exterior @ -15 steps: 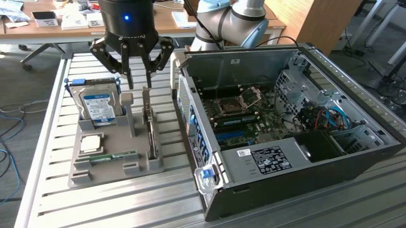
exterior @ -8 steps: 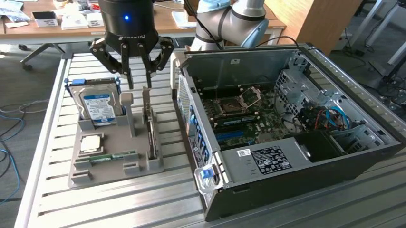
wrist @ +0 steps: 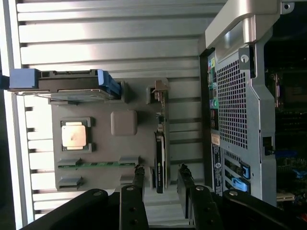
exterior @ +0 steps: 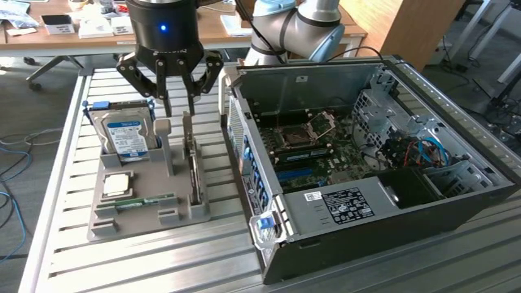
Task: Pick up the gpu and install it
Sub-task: 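Pick up the gpu and move the gpu toward the slot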
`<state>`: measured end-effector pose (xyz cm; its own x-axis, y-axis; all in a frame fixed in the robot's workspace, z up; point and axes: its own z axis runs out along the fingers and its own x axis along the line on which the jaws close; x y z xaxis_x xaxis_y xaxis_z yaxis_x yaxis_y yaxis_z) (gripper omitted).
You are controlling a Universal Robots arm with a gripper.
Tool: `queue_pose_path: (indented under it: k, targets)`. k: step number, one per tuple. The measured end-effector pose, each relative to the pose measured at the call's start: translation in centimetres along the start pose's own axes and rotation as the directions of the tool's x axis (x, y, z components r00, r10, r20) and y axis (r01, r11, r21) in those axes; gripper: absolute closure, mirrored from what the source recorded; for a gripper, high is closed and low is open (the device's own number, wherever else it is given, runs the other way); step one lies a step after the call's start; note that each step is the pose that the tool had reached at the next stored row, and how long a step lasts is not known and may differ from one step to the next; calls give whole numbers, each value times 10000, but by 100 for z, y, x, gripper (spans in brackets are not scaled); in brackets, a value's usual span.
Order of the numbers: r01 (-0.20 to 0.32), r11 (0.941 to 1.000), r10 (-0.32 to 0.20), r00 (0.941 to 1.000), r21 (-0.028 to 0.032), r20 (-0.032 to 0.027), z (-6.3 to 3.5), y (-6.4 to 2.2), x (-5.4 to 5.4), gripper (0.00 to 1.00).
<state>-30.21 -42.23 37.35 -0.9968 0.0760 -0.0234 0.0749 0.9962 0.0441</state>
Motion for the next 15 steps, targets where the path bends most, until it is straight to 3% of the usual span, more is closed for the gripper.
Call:
queue_pose_path:
  k: [15]
  targets:
    - [1,10000,-1,10000,-1,1,27,0,-18,58]
